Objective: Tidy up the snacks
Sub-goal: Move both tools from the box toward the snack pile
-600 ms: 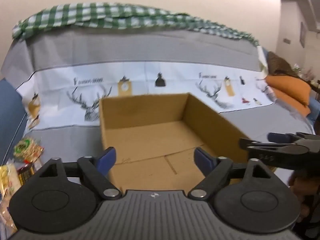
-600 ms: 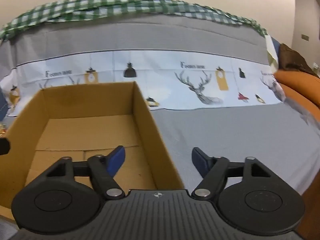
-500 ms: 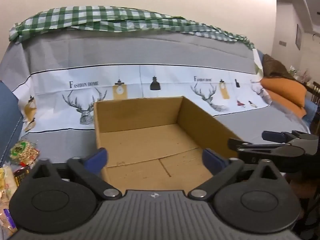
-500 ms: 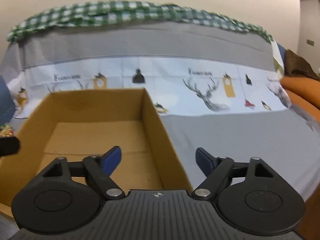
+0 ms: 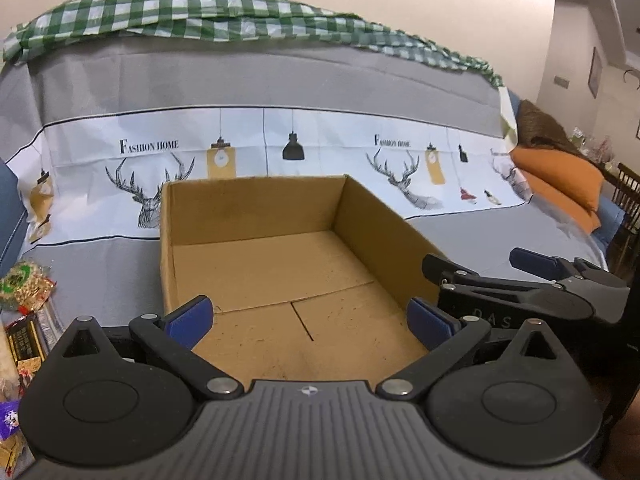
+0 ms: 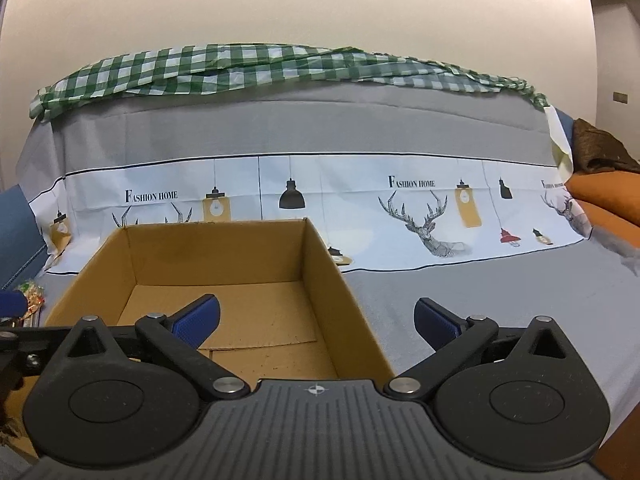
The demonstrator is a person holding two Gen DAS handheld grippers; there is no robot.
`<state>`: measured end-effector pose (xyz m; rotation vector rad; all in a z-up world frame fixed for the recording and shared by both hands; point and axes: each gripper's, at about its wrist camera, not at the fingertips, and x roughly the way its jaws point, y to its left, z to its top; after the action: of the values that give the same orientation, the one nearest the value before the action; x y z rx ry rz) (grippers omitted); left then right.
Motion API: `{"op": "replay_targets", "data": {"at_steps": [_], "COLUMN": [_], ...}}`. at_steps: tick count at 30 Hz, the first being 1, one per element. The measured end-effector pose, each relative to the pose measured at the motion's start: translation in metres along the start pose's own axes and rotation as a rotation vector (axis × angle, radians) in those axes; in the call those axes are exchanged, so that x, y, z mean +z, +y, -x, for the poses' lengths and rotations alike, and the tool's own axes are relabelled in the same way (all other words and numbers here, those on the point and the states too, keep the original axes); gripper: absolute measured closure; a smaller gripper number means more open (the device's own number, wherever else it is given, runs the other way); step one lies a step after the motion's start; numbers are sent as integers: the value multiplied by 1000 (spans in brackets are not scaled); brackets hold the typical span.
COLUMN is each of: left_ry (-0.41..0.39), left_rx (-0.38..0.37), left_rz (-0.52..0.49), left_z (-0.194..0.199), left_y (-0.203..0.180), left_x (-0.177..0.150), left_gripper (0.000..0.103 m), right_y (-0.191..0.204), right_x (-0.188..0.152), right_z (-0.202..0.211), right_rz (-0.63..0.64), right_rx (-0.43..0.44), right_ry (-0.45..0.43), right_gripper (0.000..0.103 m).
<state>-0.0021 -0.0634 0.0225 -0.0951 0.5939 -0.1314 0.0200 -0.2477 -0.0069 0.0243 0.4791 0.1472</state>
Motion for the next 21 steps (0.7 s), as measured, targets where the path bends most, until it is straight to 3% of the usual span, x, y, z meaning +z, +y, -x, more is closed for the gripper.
{"op": "replay_targets", "data": {"at_steps": [9,15,18,21], "left_ry": [-5,-39,-37,-31], "left_rx": [-87,-115,-117,-123], "left_rz": [-12,-24,-42,-60], "left_z": [3,9,9,10], "left_y": [9,7,5,6], "left_x": [-7,-9,-10,-13], "left_gripper": [0,2,12,30], "right_y": [0,3,5,8], "right_x": [-1,-1,0,-1], "right_z": [-4,-8,-7,-4], "right_rz": [-33,-27,-19,1], "right_rx": [32,25,38,57], "right_ry": [29,56,47,24], "right_gripper": [1,11,18,31]}}
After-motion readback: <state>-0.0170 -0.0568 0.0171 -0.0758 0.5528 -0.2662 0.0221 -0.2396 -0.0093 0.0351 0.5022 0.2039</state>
